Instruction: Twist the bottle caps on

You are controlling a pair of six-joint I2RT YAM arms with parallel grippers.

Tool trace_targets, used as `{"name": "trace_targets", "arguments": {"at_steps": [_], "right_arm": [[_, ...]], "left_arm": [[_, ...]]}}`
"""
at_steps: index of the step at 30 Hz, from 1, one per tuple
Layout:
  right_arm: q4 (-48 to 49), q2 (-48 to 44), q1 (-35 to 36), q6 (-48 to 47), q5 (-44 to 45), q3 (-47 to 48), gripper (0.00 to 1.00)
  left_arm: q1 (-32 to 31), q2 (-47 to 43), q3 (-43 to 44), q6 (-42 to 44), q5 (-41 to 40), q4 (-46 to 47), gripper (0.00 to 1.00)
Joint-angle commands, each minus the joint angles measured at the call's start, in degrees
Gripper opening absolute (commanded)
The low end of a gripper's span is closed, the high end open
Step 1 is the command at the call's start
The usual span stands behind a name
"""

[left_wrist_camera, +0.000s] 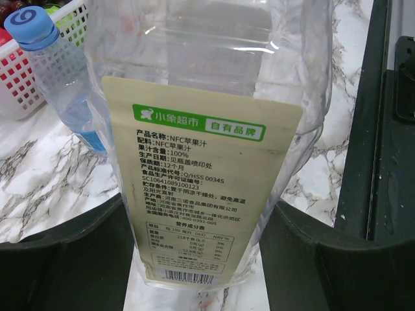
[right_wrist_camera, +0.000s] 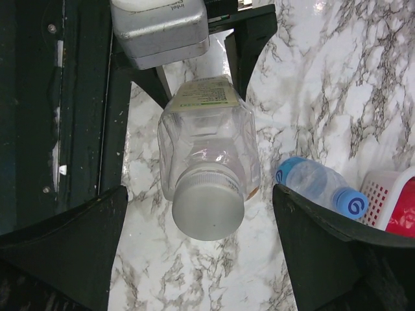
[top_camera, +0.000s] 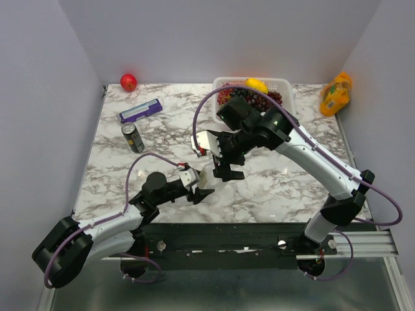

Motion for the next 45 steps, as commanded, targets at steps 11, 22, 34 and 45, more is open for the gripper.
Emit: {"name": "trace_targets", "arguments": {"at_steps": [11, 22, 34, 45], "right_arm": [[-2.8, -1.0, 0.4, -2.0, 0.3, -1.7, 1.0], [-3.1, -2.6, 0.5, 0.6, 3.7, -5.4, 1.0], [-7.0, -5.5, 0.4, 2.8, 6.5, -10.0, 1.0], [-10.0, -8.0, -0.6, 5.1, 7.8, -4.4, 0.93]], "left_arm": [[2.5, 2.0, 3.1, -6.1, 1.5, 1.8, 0.0], [4.5, 1.2, 2.9, -8.0, 1.9, 1.9, 0.0], [5.2, 1.7, 2.6, -8.5, 1.9, 3.0, 0.0], [5.4, 1.9, 2.2, -5.3, 4.3, 1.9, 0.0]]}}
